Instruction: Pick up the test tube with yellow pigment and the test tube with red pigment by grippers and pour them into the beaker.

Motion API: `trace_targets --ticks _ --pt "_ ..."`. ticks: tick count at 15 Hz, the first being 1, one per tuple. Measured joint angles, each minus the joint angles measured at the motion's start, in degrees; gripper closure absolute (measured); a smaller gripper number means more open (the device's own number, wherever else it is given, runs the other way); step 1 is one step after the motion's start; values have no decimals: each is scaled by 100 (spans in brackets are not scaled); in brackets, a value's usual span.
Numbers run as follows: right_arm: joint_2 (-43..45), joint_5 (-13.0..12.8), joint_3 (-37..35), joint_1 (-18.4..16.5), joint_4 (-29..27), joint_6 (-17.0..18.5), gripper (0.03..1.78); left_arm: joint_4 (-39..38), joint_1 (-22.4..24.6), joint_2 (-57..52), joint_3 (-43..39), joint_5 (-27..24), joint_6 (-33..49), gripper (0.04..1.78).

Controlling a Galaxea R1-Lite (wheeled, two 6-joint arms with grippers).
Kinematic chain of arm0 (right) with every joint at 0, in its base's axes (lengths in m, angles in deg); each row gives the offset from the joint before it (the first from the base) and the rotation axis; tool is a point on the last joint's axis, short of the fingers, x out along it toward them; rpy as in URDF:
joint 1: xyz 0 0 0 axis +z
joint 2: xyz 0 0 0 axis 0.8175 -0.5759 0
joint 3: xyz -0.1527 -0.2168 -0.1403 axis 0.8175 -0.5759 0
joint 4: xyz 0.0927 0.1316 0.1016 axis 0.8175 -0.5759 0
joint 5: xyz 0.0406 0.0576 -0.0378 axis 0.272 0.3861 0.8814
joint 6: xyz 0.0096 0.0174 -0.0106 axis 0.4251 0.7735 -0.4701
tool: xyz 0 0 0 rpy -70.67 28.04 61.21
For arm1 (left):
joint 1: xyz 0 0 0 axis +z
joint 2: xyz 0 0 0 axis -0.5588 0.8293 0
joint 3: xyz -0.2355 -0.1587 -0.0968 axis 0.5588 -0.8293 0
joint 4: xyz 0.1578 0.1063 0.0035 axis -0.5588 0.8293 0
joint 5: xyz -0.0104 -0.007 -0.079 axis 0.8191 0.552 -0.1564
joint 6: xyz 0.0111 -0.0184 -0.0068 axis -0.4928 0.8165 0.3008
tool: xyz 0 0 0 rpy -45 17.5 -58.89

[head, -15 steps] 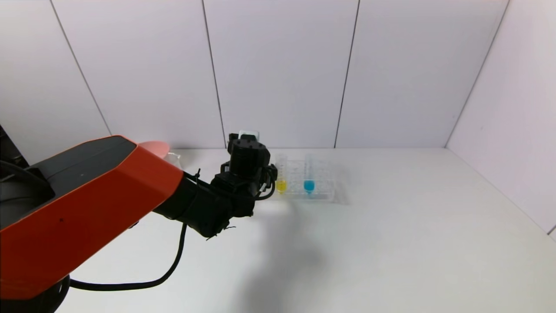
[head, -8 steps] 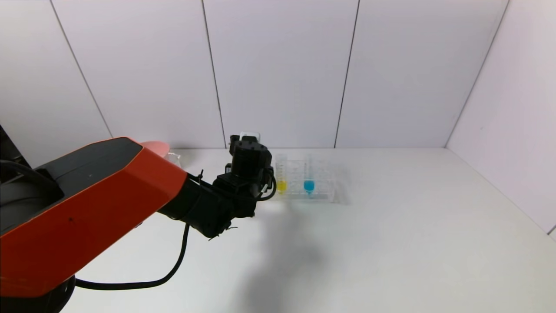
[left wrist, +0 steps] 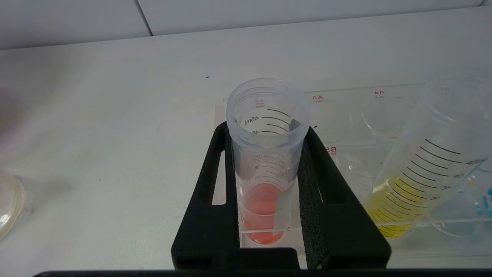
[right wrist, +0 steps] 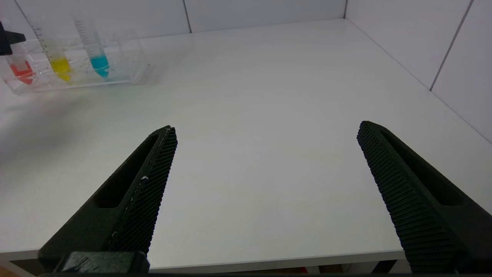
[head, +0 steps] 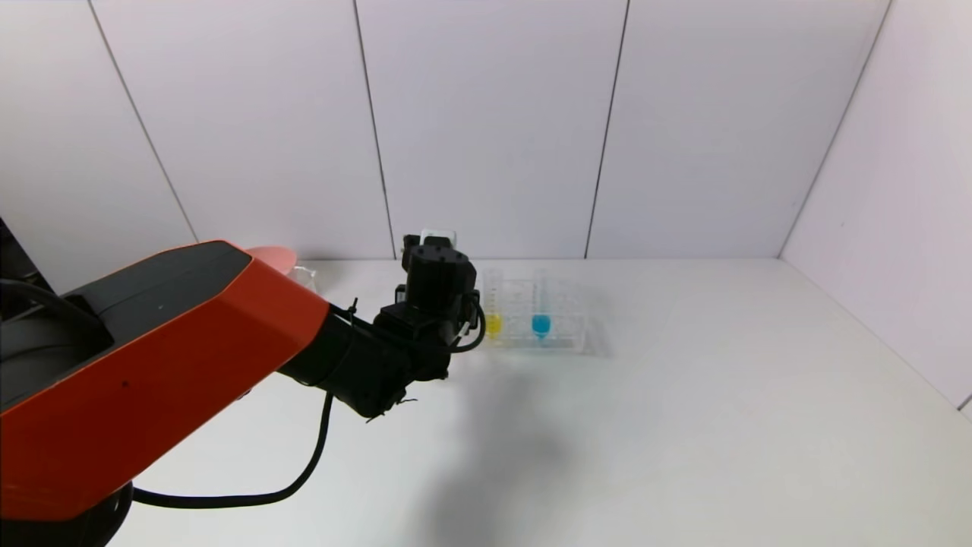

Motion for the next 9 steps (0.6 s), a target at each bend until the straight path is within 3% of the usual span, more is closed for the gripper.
trace_targets --ticks 9 --pt "0 0 0 0 0 0 10 41 -56 -786 212 -61 -699 137"
